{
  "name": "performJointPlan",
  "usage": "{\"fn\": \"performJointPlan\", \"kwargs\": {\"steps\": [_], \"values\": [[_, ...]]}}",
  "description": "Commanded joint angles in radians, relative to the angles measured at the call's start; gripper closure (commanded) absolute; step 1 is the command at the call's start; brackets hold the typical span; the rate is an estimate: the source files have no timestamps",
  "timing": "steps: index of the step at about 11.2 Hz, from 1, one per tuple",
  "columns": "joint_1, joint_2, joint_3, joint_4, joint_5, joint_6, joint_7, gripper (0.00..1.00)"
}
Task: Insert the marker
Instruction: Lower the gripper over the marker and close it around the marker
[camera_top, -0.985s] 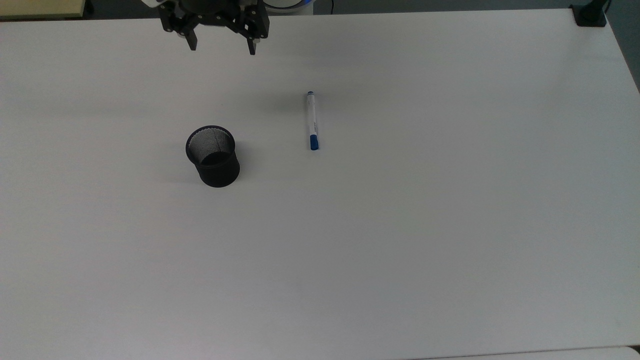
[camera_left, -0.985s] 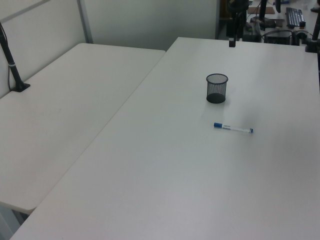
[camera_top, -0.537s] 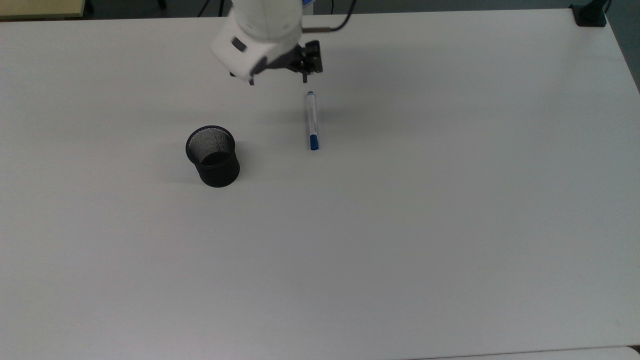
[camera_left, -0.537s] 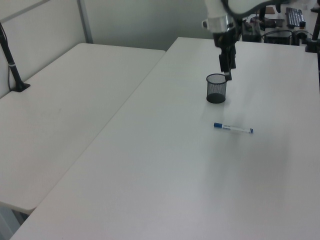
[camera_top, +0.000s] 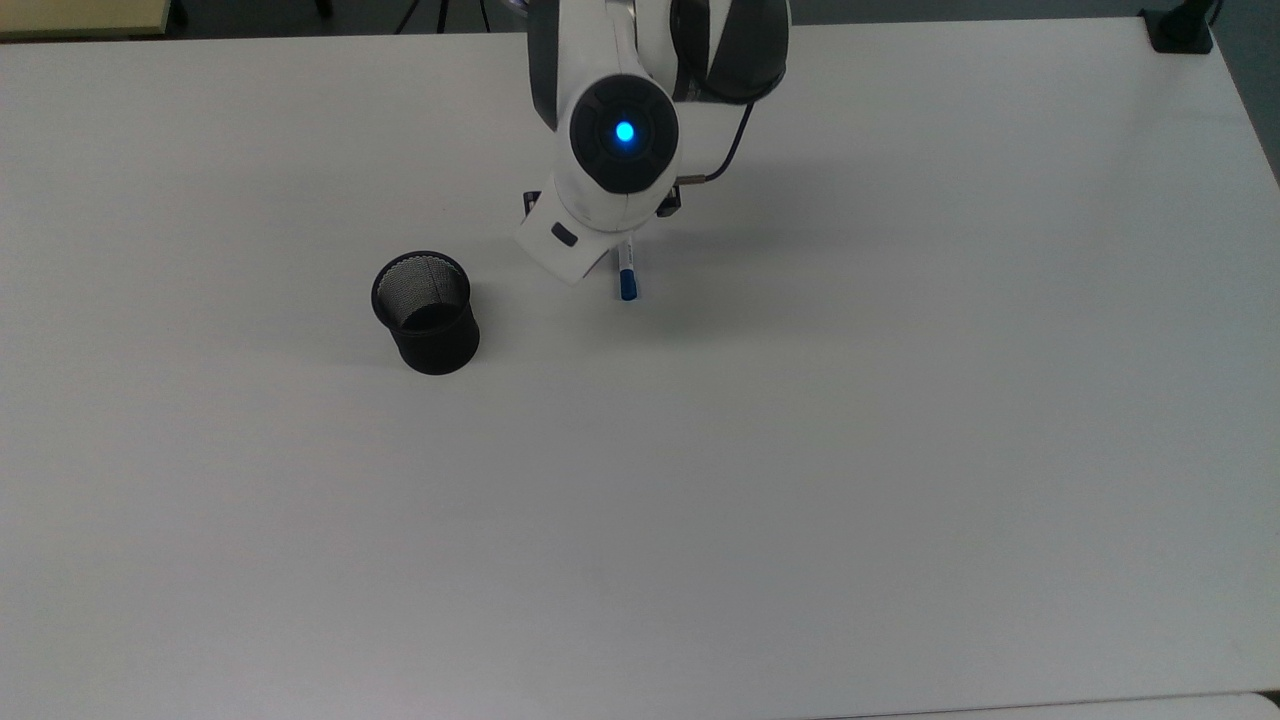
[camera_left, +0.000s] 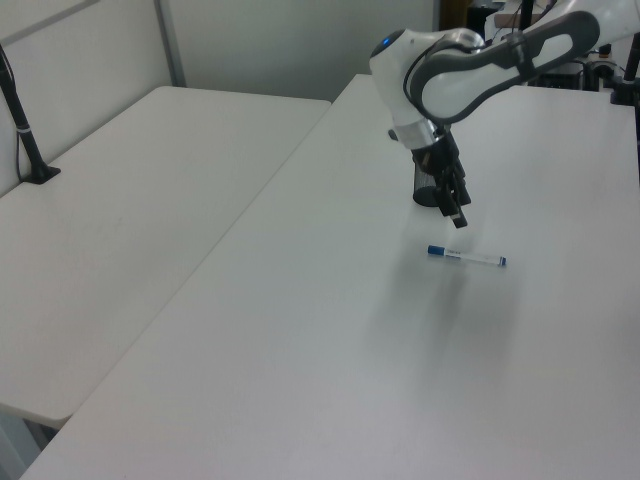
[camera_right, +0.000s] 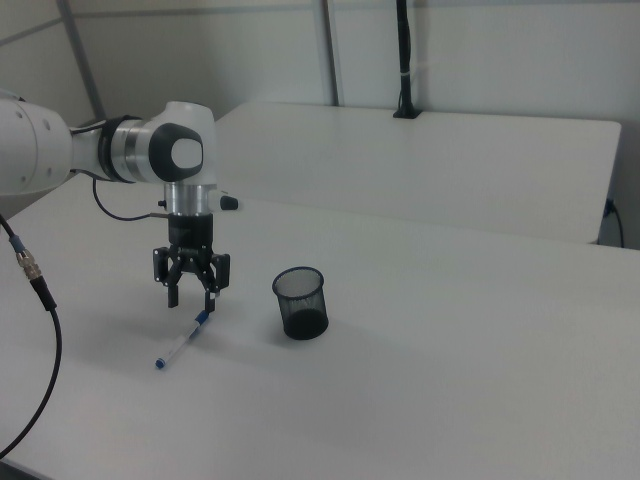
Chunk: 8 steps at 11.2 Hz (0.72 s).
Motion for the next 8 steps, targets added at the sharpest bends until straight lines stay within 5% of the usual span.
{"fn": "performJointPlan", "kwargs": {"steps": [1, 3, 8], "values": [[0.007, 0.032, 0.018, -0.001, -0.016, 0.049, -0.009, 0.37], [0.007, 0.055, 0.027, -0.003, -0.016, 0.096, 0.012, 0.53], [0.009, 0.090, 0.044, -0.004, -0.020, 0.213, 0.123, 0.58]]}}
